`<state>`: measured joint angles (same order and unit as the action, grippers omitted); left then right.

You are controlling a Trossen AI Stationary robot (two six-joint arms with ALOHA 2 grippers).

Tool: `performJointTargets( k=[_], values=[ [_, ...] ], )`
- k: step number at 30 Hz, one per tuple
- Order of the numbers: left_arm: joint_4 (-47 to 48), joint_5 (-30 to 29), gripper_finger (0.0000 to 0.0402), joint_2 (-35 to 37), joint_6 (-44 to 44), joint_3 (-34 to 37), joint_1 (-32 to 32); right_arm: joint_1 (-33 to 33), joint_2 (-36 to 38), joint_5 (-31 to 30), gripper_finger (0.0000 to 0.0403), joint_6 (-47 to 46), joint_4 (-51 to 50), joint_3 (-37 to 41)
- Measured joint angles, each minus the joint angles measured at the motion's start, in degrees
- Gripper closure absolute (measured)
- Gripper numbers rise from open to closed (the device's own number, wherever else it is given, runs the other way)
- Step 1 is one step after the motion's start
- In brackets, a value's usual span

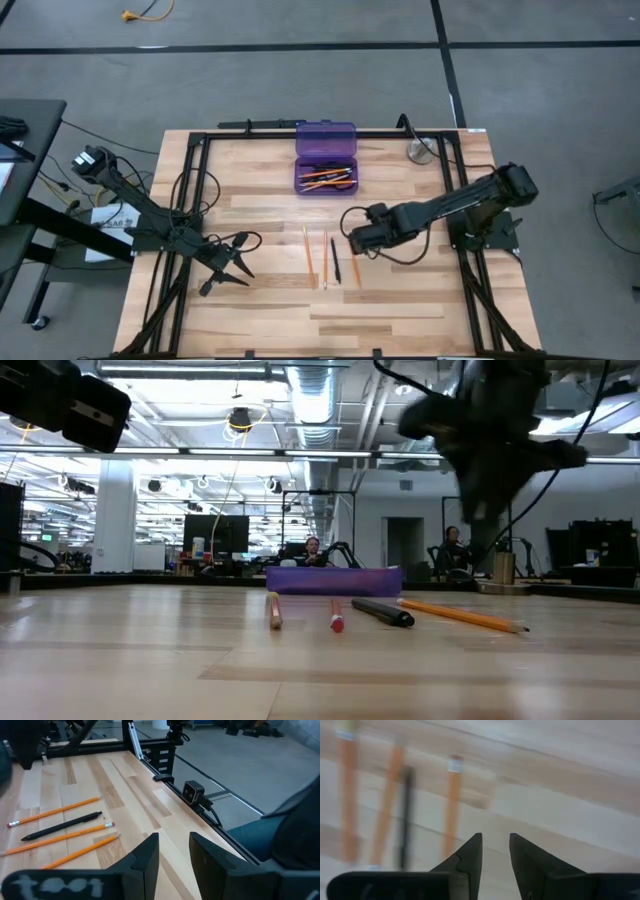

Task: Pick & place school supplies into a supply box
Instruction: Put the orange pencil into the violet supply box

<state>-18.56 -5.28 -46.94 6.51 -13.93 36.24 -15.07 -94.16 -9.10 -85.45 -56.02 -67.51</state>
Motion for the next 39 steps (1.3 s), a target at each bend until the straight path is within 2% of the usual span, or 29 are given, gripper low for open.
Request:
performJointTargets(
  k=[6,14,22,28,39],
  values=[
    [0.4,0.0,0.0306,0.0,-0.2,0.0,0.0,0.6,0.2,0.8,0.0312,2.0,10.8,0.1],
    [2.2,0.1,0.0306,0.0,0.6,0.0,0.0,1.3,0.2,1.9,0.0312,4.1,16.4,0.1],
    [2.2,0.1,0.0306,0.0,0.6,0.0,0.0,1.4,0.1,-4.4,0.0311,11.0,25.8,0.1],
    [2.5,0.1,0.0306,0.0,0.6,0.0,0.0,1.7,-1.4,-3.4,0.0311,11.3,25.5,0.1],
    [2.5,0.1,0.0306,0.0,0.5,0.0,0.0,2.5,-8.8,5.3,0.031,6.9,18.6,0.1]
  ],
)
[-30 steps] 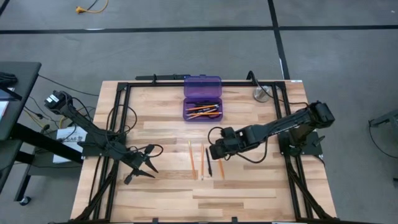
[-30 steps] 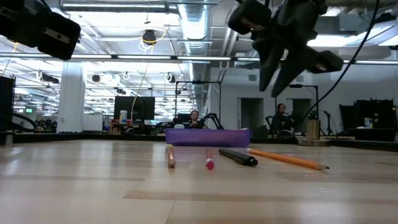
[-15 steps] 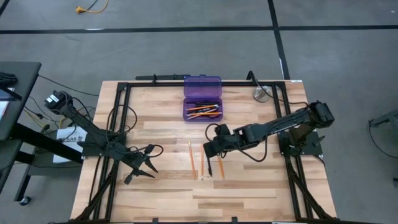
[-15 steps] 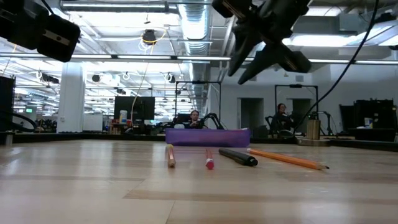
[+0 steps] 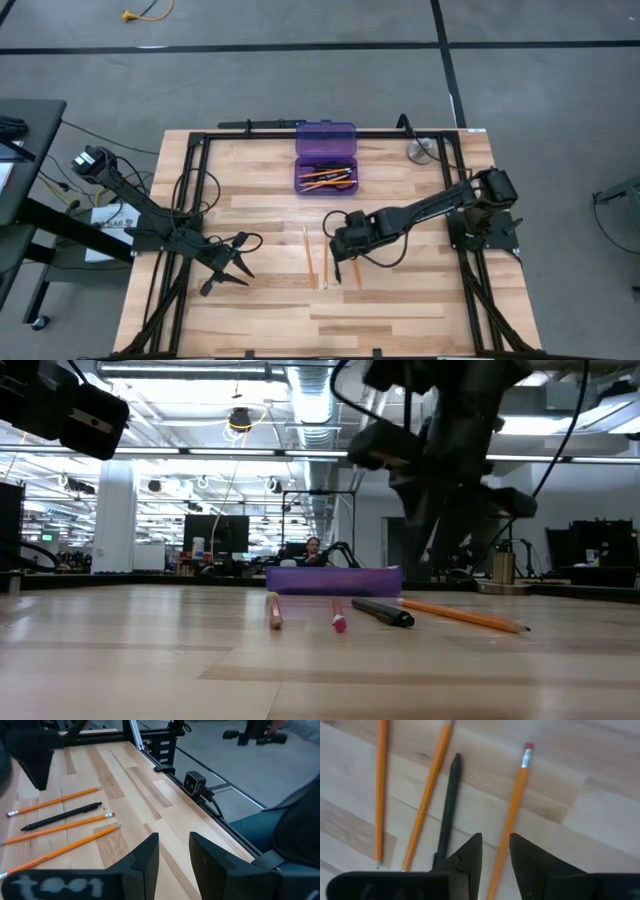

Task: Pick & place school supplies into a supply box
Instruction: Put the orange pencil into the violet supply box

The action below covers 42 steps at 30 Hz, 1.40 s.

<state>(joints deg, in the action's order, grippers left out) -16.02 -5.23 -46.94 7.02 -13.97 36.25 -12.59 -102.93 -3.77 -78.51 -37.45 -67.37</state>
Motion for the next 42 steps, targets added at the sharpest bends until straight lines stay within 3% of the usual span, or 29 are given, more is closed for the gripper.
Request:
performJointTargets(
  k=[10,42],
  values=[
    [0.0,-0.1,0.0306,0.0,0.1,0.0,0.0,0.0,-3.7,2.2,0.031,0.5,-0.1,-0.2],
    [-0.3,-0.1,0.0306,0.0,0.1,0.0,0.0,-0.2,-4.0,1.8,0.031,2.0,0.6,-0.2]
  ],
)
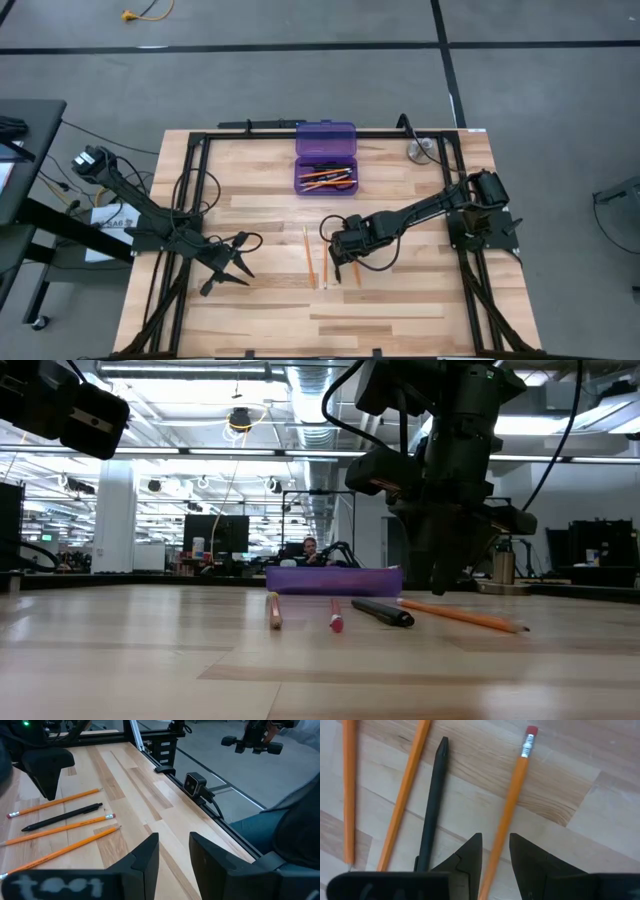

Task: Pick & place school supplies into a supply box
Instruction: Put the orange pencil into the violet supply box

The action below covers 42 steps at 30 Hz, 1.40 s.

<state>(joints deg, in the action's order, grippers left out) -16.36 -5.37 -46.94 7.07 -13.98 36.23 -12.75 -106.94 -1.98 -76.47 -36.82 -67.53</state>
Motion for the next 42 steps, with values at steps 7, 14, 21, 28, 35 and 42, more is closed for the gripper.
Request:
performJointTargets(
  k=[7,14,21,28,35,42],
  values=[
    [0.0,0.0,0.0306,0.0,0.0,0.0,0.0,0.0,0.0,0.0,0.031,0.1,0.0,0.0],
    [0.0,0.0,0.0306,0.0,0.0,0.0,0.0,0.0,-0.1,0.0,0.031,0.0,0.0,0.0],
    [0.1,0.0,0.0306,0.0,0.0,0.0,0.0,0.0,-3.7,1.2,0.031,0.6,1.2,-0.2],
    [0.2,0.0,0.0306,0.0,0.0,0.0,0.0,0.0,-5.8,2.8,0.031,0.5,0.2,-0.5],
    [0.2,0.0,0.0306,0.0,0.0,0.0,0.0,0.0,-4.7,1.4,0.0318,-0.1,-0.1,-0.1],
    [0.2,0.0,0.0306,0.0,0.0,0.0,0.0,0.0,-4.6,0.6,0.0393,-0.1,-0.5,-0.1]
  ],
)
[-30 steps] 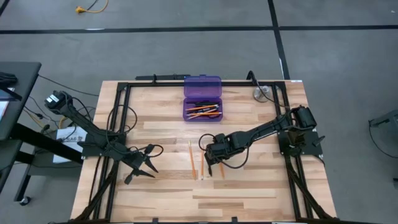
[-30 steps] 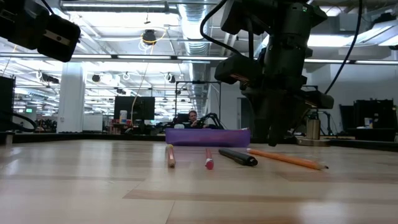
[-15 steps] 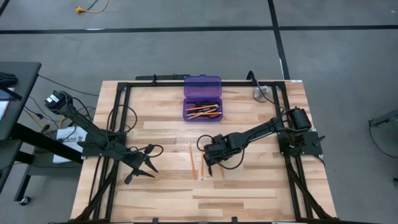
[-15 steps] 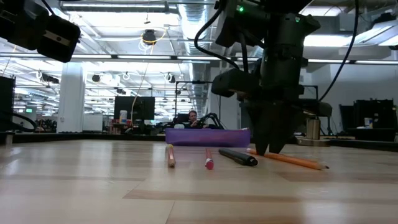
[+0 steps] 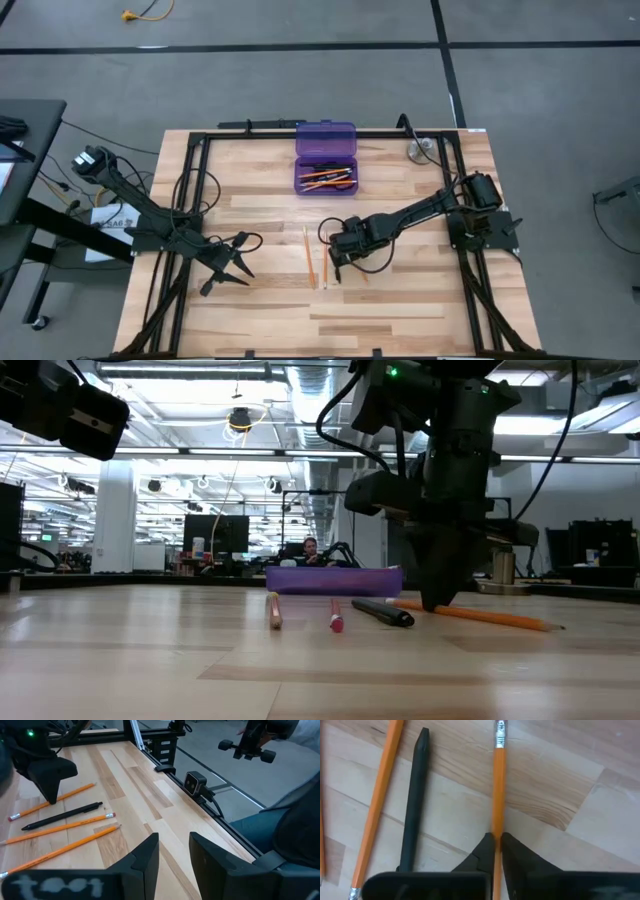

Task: Pick & place school supplies into a supply box
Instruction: Put the orange pencil into the violet supply box

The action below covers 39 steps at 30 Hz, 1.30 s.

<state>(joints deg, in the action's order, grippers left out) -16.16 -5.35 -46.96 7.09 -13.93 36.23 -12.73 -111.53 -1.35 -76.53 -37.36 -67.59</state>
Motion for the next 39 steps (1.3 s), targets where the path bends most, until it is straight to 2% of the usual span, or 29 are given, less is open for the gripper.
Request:
performJointTargets(
  k=[13,23,31,39],
  values=[
    [0.1,0.0,0.0306,0.0,0.2,0.0,0.0,0.0,0.0,-1.9,0.0399,-0.3,-0.5,-0.7],
    [0.2,0.0,0.0306,0.0,0.1,0.0,0.0,0.8,-0.4,-6.7,0.0402,3.9,-13.4,-10.4],
    [0.6,0.2,0.0306,0.0,-0.3,0.0,0.0,4.4,-0.4,-9.1,0.0402,11.0,-26.9,-18.4],
    [0.3,-1.5,0.0306,0.0,-4.8,0.0,0.0,11.6,-0.3,-11.4,0.0402,25.7,-35.2,-25.9]
  ],
)
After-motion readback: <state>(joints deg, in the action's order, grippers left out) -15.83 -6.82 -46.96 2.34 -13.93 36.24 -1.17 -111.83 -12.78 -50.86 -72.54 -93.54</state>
